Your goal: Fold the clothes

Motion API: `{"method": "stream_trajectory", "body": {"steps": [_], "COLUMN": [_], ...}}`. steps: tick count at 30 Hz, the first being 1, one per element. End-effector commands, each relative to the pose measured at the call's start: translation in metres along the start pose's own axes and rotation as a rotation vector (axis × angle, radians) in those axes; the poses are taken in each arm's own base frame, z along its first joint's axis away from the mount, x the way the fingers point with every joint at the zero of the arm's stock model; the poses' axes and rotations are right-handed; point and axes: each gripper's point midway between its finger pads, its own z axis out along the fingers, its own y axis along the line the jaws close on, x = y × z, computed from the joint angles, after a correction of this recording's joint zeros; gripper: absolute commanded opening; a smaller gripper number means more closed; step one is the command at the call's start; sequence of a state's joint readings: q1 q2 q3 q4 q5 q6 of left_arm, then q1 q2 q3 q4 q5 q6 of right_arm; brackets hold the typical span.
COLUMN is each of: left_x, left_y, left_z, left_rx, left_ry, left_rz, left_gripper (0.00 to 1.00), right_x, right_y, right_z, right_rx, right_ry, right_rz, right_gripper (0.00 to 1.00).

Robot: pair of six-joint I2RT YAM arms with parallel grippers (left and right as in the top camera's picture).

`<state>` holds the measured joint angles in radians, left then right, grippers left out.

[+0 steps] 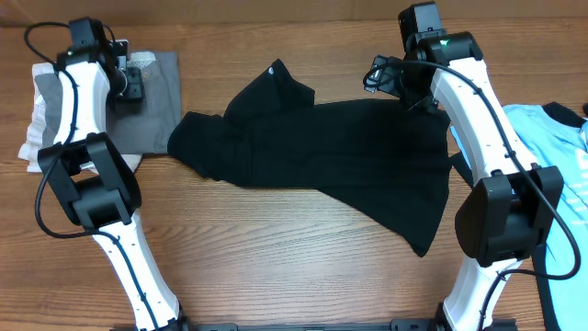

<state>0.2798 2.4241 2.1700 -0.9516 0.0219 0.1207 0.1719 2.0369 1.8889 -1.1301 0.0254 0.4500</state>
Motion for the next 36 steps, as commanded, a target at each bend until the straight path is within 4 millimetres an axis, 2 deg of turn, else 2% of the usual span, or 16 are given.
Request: {"method": "stream_trajectory", "body": {"steps": [1, 5, 10, 14, 20, 27, 30, 36], "left_x": [-0.015, 0.011, 0.039, 0.047, 0.067, 0.103, 0.108, 0.116], "left_y": [-0.014, -0.015, 0.022, 0.045, 0.068, 0.087, 0.099, 0.143], "left_z": [-0.034, -0.039, -0.037, -0.037, -0.029, 0.0, 0.006, 0.0], "left_rx": [0.047, 0.033, -0.145, -0.207, -0.219, -0.228, -0.253, -0.376], "left_ry": [-0.021, 0.091, 0.181, 0.194, 0.242, 0.307, 0.299, 0.278], "left_rz": [-0.11, -0.184, -0.291, -0.339, -0.394, -0.455, -0.475, -0.513], "left_gripper": [0.32, 0.04, 0.04, 0.04, 0.04, 0.04, 0.04, 0.04], "right_x": [-0.003, -0.006, -0.006, -0.006, -0.005, -0.008, -0.007, -0.005], "right_y": [0.003, 0.004, 0.004, 0.004, 0.004, 0.005, 0.005, 0.003], "right_z": [0.002, 0.001, 0.001, 0.001, 0.001, 0.001, 0.001, 0.002], "right_rx": [-0.007, -0.013, -0.012, -0.013, -0.011, -0.017, -0.016, -0.009], "right_ry": [-0.009, -0.019, -0.019, -0.02, -0.017, -0.027, -0.026, -0.014], "right_rz": [-0.006, -0.006, -0.007, -0.007, -0.01, -0.01, -0.01, -0.011], "right_gripper": [1.0, 1.0, 1.0, 1.0, 1.0, 1.0, 1.0, 1.0]}}
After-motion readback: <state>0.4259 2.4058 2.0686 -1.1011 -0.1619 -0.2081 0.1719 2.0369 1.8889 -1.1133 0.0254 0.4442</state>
